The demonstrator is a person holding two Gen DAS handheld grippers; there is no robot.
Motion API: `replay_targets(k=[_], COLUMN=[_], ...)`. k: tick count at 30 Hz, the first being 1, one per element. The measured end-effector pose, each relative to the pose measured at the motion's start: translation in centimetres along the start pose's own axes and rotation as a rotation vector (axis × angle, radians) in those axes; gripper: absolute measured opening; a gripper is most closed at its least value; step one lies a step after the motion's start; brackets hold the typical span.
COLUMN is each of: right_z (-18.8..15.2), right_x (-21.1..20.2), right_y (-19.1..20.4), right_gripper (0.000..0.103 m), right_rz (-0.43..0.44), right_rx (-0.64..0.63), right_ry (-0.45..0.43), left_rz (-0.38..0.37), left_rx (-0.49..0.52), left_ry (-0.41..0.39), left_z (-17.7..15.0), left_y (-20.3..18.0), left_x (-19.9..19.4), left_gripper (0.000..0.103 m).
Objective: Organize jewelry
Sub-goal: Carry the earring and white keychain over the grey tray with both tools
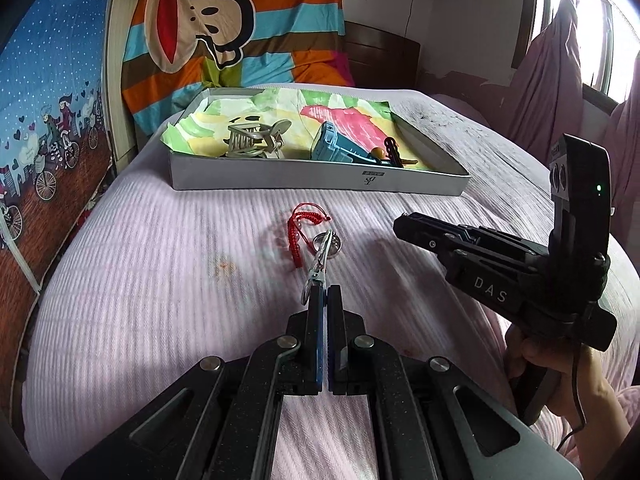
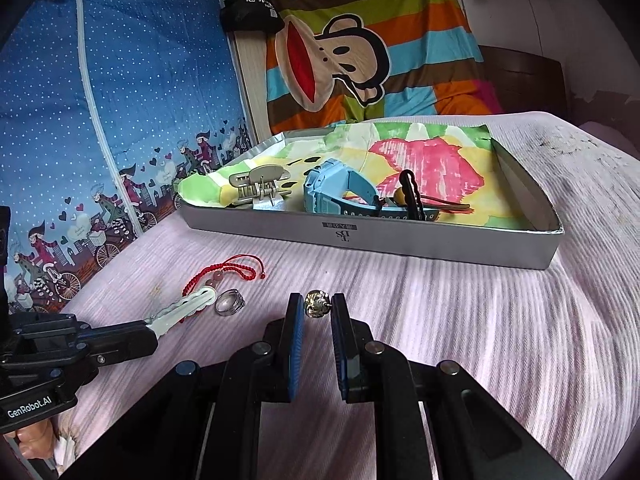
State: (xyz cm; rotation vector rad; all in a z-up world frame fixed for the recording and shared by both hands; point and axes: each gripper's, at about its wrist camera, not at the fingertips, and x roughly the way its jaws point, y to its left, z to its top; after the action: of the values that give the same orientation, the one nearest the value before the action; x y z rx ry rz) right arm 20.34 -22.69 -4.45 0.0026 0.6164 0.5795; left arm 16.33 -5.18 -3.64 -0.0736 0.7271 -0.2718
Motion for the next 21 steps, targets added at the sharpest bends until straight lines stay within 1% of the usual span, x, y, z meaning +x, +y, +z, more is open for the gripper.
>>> replay_targets(k=[7, 11, 16, 21], right_z=[-0.1, -0.1, -0.2, -0.1], right_x=[-0.6, -1.0, -1.7, -2.2], right_y=[0.3, 0.3, 0.4, -0.2], right_gripper=[0.013, 0.013, 0.013, 0.013], right_rz=[0.002, -0.002, -0.007, -0.010], right_rx=[-0.002, -0.001, 0.000, 0.027], right_ry=[-0.016, -0.029, -0.059, -0.086], left_rz=[-0.021, -0.025, -0.038, -0.050], left_rx=[-0.018, -0.023, -0.038, -0.052], left_ry=[0.018, -0.014, -0.064, -0.103], left_z=[-1.0, -0.9, 0.6, 2.6], left_y=[0.3, 0.0, -0.2, -0.6], left_x=[-0.9, -2.0, -3.2, -3.2], left_gripper=[0.000, 0.000, 0.000, 0.000])
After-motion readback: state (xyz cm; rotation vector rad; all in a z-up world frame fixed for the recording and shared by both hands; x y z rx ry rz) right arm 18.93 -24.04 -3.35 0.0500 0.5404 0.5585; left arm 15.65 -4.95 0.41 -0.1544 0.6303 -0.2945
